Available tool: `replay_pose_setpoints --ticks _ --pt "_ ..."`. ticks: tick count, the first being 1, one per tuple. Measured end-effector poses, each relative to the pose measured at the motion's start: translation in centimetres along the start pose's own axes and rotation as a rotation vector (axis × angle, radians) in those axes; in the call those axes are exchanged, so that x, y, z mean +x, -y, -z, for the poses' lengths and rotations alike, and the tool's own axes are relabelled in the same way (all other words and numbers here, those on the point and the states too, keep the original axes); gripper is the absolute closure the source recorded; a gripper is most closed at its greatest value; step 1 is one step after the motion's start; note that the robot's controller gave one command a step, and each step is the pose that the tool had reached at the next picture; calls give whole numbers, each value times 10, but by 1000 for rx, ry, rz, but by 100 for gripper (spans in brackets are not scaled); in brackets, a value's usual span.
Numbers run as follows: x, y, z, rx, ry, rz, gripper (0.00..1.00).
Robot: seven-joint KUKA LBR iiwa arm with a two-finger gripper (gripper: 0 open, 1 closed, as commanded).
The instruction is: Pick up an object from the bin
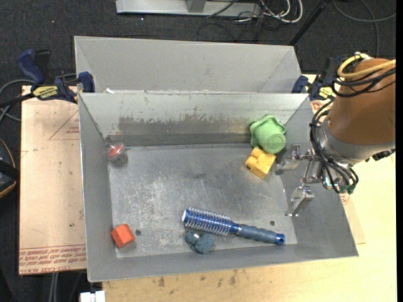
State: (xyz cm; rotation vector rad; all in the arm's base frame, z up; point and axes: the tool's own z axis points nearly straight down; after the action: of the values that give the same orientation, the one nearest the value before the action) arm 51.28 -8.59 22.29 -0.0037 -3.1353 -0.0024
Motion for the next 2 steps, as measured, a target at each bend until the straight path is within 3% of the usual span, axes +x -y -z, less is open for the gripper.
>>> replay_pose_setpoints --ticks 1,2 --pt "25 -71 -149 -1 20 -227 0" --pt "25 -124 -123 -3 9 -367 0"
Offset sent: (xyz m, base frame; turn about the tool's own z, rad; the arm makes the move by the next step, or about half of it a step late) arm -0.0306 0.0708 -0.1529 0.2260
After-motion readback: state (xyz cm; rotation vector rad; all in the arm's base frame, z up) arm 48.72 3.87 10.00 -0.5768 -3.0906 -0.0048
